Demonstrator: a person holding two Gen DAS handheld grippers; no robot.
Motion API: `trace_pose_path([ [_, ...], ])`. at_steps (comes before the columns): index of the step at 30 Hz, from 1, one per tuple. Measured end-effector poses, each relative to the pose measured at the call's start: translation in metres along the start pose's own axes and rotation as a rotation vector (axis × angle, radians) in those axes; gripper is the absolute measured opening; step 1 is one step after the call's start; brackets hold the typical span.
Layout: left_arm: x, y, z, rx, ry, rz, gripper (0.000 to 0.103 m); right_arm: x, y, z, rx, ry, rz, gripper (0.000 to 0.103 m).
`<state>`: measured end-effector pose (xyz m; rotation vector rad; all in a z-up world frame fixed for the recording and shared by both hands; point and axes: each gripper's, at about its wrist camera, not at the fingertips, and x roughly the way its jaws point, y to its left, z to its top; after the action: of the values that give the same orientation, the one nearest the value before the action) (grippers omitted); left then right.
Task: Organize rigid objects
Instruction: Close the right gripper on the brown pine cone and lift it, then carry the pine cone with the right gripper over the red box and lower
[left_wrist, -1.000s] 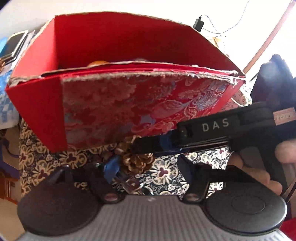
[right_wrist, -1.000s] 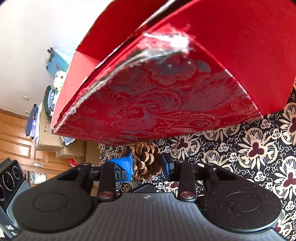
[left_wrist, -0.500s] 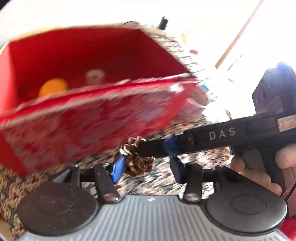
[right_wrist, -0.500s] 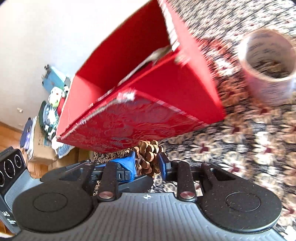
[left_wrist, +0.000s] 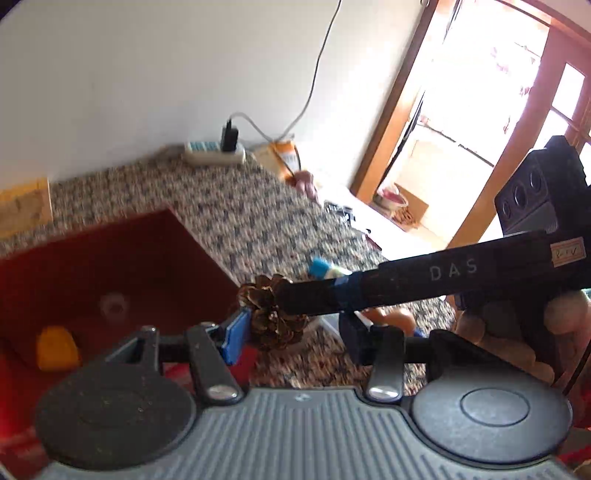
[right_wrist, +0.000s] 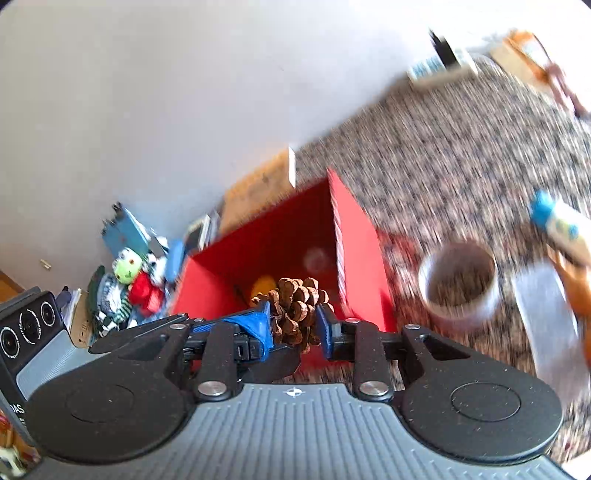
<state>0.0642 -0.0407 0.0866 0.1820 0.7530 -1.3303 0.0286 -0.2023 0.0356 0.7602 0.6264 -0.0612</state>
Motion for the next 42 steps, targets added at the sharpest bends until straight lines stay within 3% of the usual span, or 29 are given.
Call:
trace_pose_path([
  [5, -0.017, 0.022, 0.032, 0.019, -0.052, 0.079, 0.047, 0.026, 0.017, 0.038, -0.071, -0.007, 0.062, 0.009],
  [8, -0.015, 0.054, 0.034, -0.014, -0.032, 0.116, 0.047, 0.054, 0.028, 0.057, -0.127, 0.033, 0.070, 0.009],
  [16, 0.022, 0.126, 0.026, -0.137, 0.133, 0.195, 0.047, 0.147, 0.042, 0.073, -0.146, 0.255, 0.019, 0.009],
  [21, 0.045, 0.155, 0.016, -0.223, 0.231, 0.231, 0.047, 0.192, 0.033, 0.073, -0.093, 0.382, -0.006, 0.009],
  [27, 0.068, 0.174, 0.006, -0.291, 0.330, 0.314, 0.047, 0.227, 0.019, 0.067, -0.018, 0.472, -0.015, 0.009],
  [32, 0.080, 0.183, -0.003, -0.326, 0.386, 0.383, 0.047, 0.245, 0.019, 0.060, -0.027, 0.496, -0.045, 0.009],
  [35, 0.075, 0.180, -0.002, -0.319, 0.362, 0.416, 0.047, 0.251, 0.017, 0.060, -0.021, 0.482, -0.053, 0.009],
  [40, 0.073, 0.187, -0.004, -0.369, 0.356, 0.456, 0.052, 0.254, 0.007, 0.064, 0.022, 0.461, -0.031, 0.010],
  [42, 0.073, 0.191, -0.004, -0.393, 0.355, 0.469, 0.060, 0.254, 0.002, 0.065, 0.046, 0.440, -0.027, 0.012],
])
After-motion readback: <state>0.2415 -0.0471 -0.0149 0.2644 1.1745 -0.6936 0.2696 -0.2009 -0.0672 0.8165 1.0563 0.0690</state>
